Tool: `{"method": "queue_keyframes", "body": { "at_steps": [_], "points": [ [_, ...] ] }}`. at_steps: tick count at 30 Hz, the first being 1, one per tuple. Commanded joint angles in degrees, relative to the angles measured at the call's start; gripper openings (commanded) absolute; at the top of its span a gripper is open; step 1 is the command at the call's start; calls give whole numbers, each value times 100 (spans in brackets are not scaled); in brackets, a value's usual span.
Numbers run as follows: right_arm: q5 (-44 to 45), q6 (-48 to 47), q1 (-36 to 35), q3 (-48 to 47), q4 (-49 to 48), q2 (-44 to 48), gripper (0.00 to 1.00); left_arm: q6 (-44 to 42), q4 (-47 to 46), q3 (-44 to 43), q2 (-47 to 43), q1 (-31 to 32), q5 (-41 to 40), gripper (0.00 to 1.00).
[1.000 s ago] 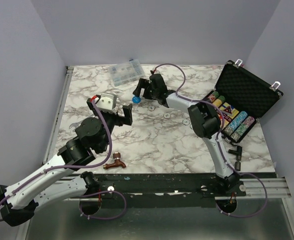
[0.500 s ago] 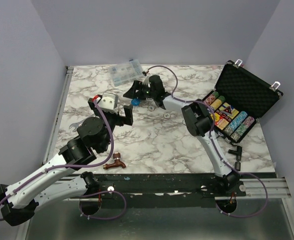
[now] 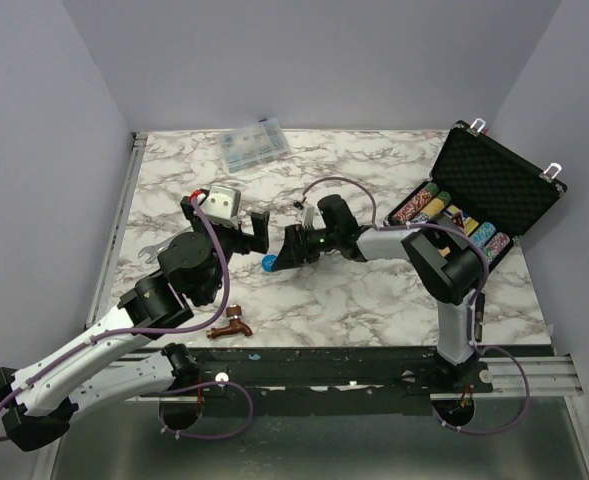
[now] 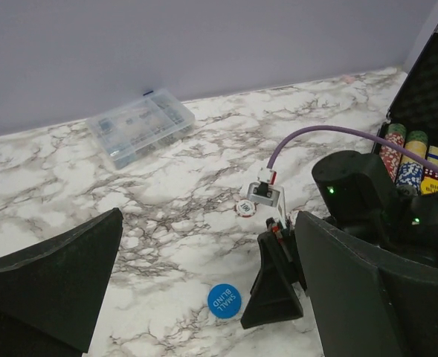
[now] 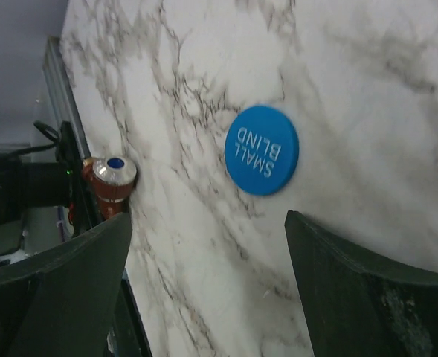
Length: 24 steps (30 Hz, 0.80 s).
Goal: Pack up texas hold em set
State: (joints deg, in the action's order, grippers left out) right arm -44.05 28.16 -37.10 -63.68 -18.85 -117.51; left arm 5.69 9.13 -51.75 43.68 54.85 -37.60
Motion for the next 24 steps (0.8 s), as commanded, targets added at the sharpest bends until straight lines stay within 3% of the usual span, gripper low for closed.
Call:
{"method": "queue_keyframes", "body": {
  "at_steps": [1, 4, 9, 14, 24],
  "points": [
    [1768, -266, -393, 771, 908, 690, 89, 143, 68, -165, -75, -9, 159, 99],
    [3542, -216, -841, 775, 916, 807, 94, 88, 22, -128, -112, -18, -3, 99],
    [5324, -208, -1382, -763, 2994, 56, 95, -138, -172, -29, -125, -19, -339, 99],
    [5722, 112, -1589, -1420, 3841, -270, 94, -262, -379, 76, -383, -53, -583, 99],
    [6041, -134, -1939, -3213, 5780, -1312, 84, -249, -458, 149, -592, -62, -523, 99]
  ]
}}
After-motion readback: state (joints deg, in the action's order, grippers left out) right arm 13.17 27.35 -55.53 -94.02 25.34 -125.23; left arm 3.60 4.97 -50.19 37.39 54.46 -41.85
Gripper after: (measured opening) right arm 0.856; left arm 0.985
